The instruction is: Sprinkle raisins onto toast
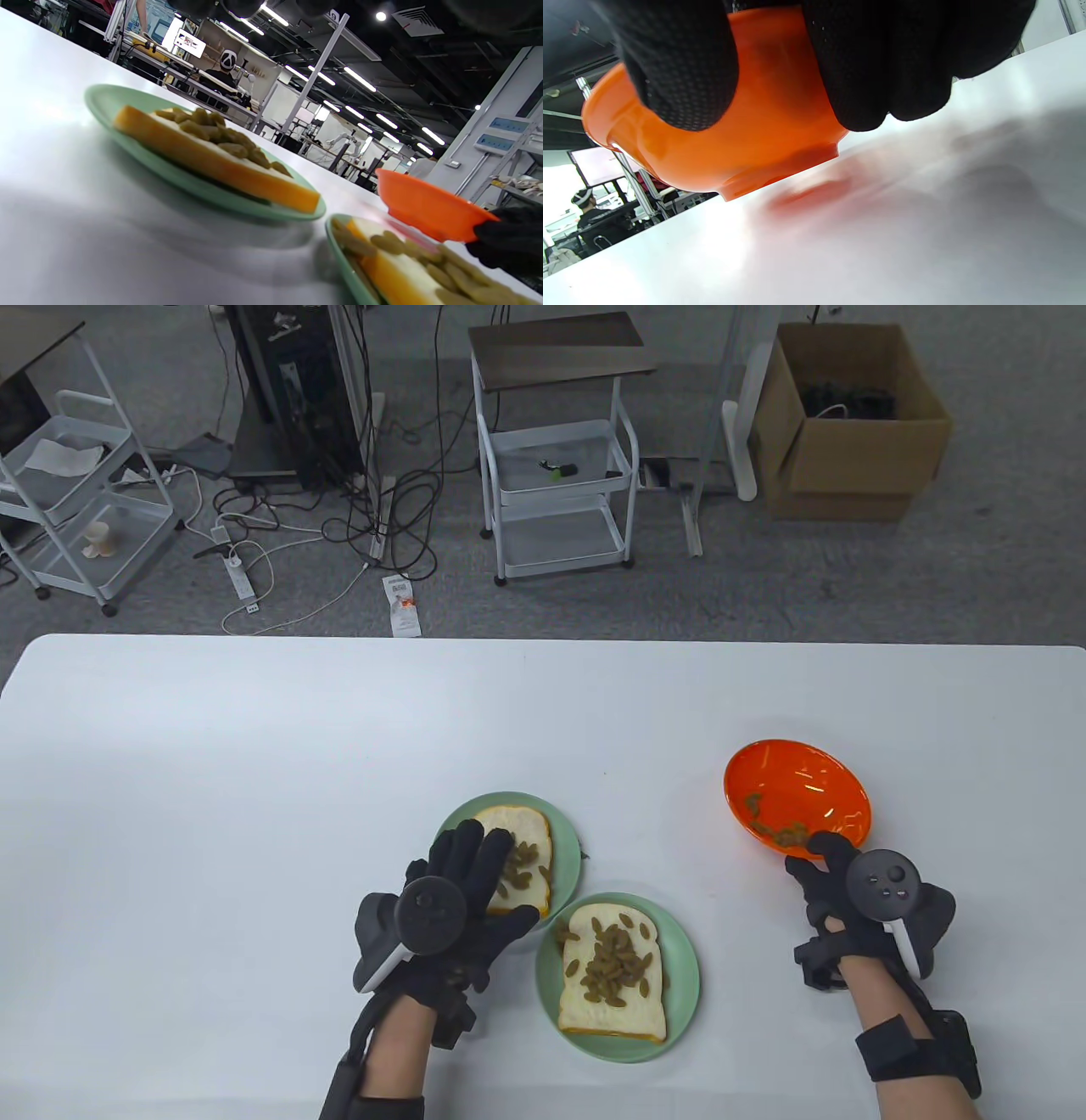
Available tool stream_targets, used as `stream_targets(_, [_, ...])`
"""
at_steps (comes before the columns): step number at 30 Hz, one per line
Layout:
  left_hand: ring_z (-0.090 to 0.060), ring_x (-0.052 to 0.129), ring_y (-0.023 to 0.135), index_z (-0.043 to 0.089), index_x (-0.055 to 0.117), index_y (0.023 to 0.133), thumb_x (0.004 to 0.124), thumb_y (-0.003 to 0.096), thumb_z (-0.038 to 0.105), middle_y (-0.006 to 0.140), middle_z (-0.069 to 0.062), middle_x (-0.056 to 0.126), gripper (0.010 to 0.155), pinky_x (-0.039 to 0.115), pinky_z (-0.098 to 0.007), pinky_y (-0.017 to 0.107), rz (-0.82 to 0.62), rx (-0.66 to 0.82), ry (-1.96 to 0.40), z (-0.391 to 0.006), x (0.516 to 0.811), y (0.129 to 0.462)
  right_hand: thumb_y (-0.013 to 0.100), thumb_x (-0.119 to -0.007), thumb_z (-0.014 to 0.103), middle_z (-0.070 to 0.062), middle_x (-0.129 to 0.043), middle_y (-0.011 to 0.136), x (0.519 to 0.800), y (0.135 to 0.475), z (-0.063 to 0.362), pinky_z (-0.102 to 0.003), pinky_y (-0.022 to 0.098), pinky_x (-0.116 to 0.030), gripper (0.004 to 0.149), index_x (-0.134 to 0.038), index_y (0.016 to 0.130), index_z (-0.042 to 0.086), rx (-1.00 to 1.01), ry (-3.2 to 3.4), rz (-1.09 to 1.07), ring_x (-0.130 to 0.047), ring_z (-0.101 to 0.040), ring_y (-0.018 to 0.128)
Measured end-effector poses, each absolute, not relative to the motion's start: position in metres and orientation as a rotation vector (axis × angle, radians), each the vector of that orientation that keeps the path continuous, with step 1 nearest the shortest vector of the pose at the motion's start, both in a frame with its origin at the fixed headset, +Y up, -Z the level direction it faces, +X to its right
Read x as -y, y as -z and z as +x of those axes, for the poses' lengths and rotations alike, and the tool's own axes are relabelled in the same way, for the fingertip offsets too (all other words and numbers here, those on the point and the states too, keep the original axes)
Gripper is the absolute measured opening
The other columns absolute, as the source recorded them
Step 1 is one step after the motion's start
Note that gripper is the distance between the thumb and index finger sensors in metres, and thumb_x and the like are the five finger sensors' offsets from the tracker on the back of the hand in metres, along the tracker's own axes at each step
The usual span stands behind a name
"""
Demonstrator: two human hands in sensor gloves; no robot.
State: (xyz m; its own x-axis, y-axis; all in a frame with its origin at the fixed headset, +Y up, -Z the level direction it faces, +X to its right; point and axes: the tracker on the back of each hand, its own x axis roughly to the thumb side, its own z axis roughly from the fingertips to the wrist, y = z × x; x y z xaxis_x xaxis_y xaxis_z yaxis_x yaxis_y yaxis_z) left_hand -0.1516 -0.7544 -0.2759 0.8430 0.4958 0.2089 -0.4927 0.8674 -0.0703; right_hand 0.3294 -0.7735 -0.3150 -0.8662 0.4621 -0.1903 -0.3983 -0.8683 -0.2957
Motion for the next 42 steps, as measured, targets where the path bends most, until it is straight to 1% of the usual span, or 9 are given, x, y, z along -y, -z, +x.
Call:
stream_targets(4, [-0.035,0.040,0.119,0.046,0.038,0.116,0.064,0.0383,0.084,0.126,-0.001,0.034,0.090,0.043,-0.069,0.081,-0.023,0.239,-0.518,-0.151,0.754,0.276,0.036,-0.099,0.043,-0.034,-0.093,0.079,0.778,0.317,0.331,-0.069,0.053,-0.067,0.065,-0.088,0.088,0.005,0.264,-2.644,-0.343,-0.086,-0.059,0.074])
stream_targets(10, [-0.036,0.040,0.119,0.045,0.038,0.116,0.064,0.0387,0.083,0.127,-0.001,0.034,0.090,0.044,-0.068,0.082,-0.046,0.259,-0.533,-0.150,0.755,0.277,0.041,-0.095,0.051,-0.038,-0.076,0.095,0.782,0.320,0.328,-0.071,0.058,-0.059,0.081,-0.069,0.105,0.008,-0.125,-2.616,-0.313,-0.069,-0.064,0.085])
stream_targets(15, [-0.035,0.040,0.120,0.046,0.038,0.116,0.064,0.0390,0.083,0.127,-0.001,0.034,0.090,0.044,-0.068,0.082,-0.049,0.264,-0.545,-0.150,0.755,0.278,0.044,-0.091,0.059,-0.034,-0.083,0.089,0.760,0.309,0.322,-0.069,0.053,-0.065,0.090,-0.055,0.111,0.011,-0.230,-2.644,-0.324,-0.081,-0.060,0.075])
stream_targets(18, [-0.035,0.040,0.120,0.046,0.037,0.116,0.064,0.0390,0.083,0.127,0.000,0.034,0.089,0.043,-0.068,0.083,-0.052,0.271,-0.550,-0.149,0.755,0.278,0.047,-0.086,0.062,-0.031,-0.088,0.085,0.730,0.291,0.307,-0.066,0.051,-0.069,0.088,-0.057,0.110,0.008,-0.095,-2.738,-0.273,-0.087,-0.056,0.069])
stream_targets(20, [-0.035,0.039,0.120,0.046,0.037,0.116,0.064,0.0389,0.083,0.127,0.000,0.033,0.090,0.043,-0.068,0.083,-0.059,0.281,-0.550,-0.148,0.756,0.278,0.047,-0.085,0.062,-0.028,-0.092,0.081,0.713,0.279,0.293,-0.065,0.049,-0.071,0.084,-0.066,0.106,0.005,0.189,-2.779,-0.184,-0.091,-0.054,0.066])
stream_targets(22, [-0.035,0.039,0.120,0.047,0.037,0.116,0.064,0.0389,0.084,0.127,0.000,0.033,0.090,0.043,-0.068,0.083,-0.062,0.291,-0.549,-0.147,0.755,0.278,0.046,-0.082,0.062,-0.027,-0.090,0.085,0.705,0.270,0.274,-0.066,0.053,-0.070,0.082,-0.067,0.105,0.007,0.512,-2.682,0.164,-0.088,-0.054,0.072])
stream_targets(24, [-0.035,0.038,0.120,0.047,0.036,0.116,0.064,0.0387,0.084,0.127,0.000,0.032,0.090,0.042,-0.068,0.083,-0.059,0.297,-0.549,-0.146,0.755,0.277,0.045,-0.082,0.061,-0.030,-0.082,0.094,0.709,0.268,0.258,-0.068,0.056,-0.066,0.083,-0.063,0.108,0.009,0.599,-2.492,0.468,-0.081,-0.057,0.081])
stream_targets(31, [-0.035,0.039,0.120,0.047,0.036,0.116,0.064,0.0387,0.084,0.127,0.000,0.032,0.090,0.043,-0.068,0.083,-0.066,0.299,-0.533,-0.144,0.756,0.277,0.047,-0.076,0.064,-0.030,-0.039,0.115,0.743,0.271,0.225,-0.076,0.064,-0.042,0.092,-0.035,0.114,0.016,0.210,-2.397,0.800,-0.042,-0.058,0.104])
stream_targets(42, [-0.035,0.039,0.120,0.047,0.036,0.116,0.064,0.0389,0.084,0.127,0.000,0.032,0.090,0.043,-0.068,0.083,-0.079,0.299,-0.520,-0.143,0.756,0.278,0.047,-0.074,0.065,-0.030,-0.035,0.116,0.752,0.272,0.216,-0.077,0.064,-0.037,0.094,-0.033,0.114,0.015,0.106,-2.388,0.841,-0.038,-0.059,0.103])
